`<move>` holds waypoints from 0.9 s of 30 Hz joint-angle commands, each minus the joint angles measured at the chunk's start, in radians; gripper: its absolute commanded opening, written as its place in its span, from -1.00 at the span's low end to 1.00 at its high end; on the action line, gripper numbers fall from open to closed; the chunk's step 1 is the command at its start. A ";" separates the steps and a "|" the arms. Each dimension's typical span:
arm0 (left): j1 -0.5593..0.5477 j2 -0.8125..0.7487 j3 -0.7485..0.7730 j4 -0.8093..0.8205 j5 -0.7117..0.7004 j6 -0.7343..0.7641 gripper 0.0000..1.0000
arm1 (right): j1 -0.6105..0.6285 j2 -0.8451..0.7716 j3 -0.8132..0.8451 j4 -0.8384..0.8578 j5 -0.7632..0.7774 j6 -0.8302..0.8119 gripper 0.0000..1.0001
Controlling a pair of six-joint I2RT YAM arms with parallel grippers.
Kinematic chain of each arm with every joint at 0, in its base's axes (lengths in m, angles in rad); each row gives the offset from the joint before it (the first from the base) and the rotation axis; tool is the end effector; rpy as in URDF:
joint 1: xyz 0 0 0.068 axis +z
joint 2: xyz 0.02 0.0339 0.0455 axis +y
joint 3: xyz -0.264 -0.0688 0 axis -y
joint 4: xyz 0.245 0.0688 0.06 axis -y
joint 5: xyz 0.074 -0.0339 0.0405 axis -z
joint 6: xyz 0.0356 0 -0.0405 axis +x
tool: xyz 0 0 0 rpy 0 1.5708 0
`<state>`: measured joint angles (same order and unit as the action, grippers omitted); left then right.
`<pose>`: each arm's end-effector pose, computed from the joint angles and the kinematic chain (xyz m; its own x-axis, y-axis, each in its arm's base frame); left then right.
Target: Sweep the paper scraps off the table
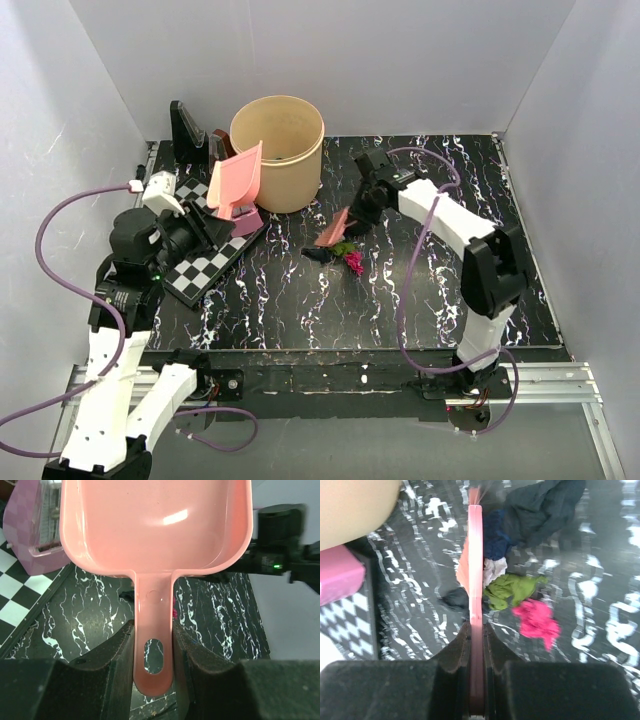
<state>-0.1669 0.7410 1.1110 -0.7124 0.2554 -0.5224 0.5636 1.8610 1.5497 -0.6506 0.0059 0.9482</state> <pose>0.1307 -0.0311 0.3998 -0.4842 -0.4080 -0.7740 0.1775 0.8204 -0.5435 0.3466 0.2188 0.2586 -0.8360 0.4326 -0.3375 0.2534 0.8500 0.4618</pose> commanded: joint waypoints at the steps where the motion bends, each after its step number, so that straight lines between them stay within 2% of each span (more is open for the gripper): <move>1: 0.001 -0.012 -0.048 -0.005 0.041 0.018 -1.00 | -0.008 -0.140 -0.057 -0.199 0.258 -0.115 -0.97; 4: 0.001 -0.014 -0.079 -0.005 0.056 0.015 -1.00 | -0.010 -0.206 -0.080 -0.184 0.253 -0.199 -0.97; 6: -0.002 -0.014 -0.089 -0.004 0.061 0.015 -1.00 | -0.010 -0.235 -0.068 -0.150 0.183 -0.273 -0.97; 8: -0.003 -0.015 -0.097 -0.005 0.059 0.024 -1.00 | -0.011 -0.258 -0.065 -0.100 0.062 -0.348 -0.97; 10: -0.003 -0.023 -0.099 -0.009 0.054 0.033 -1.00 | -0.010 -0.273 -0.076 -0.028 -0.129 -0.393 -0.97; 14: -0.003 -0.046 -0.102 -0.025 0.028 0.051 -1.00 | -0.004 -0.276 -0.097 0.098 -0.349 -0.404 -0.97; 22: -0.003 -0.052 -0.103 -0.045 0.016 0.059 -1.00 | 0.087 -0.175 -0.066 0.154 -0.408 -0.370 -0.97; 27: -0.003 -0.045 -0.106 -0.053 0.013 0.056 -1.00 | 0.110 -0.077 -0.014 0.069 -0.333 -0.359 -0.97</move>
<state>-0.1673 0.6960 1.0088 -0.7589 0.2775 -0.4805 0.6643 1.7191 1.4754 -0.5503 -0.3424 0.5861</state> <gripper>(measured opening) 0.292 0.134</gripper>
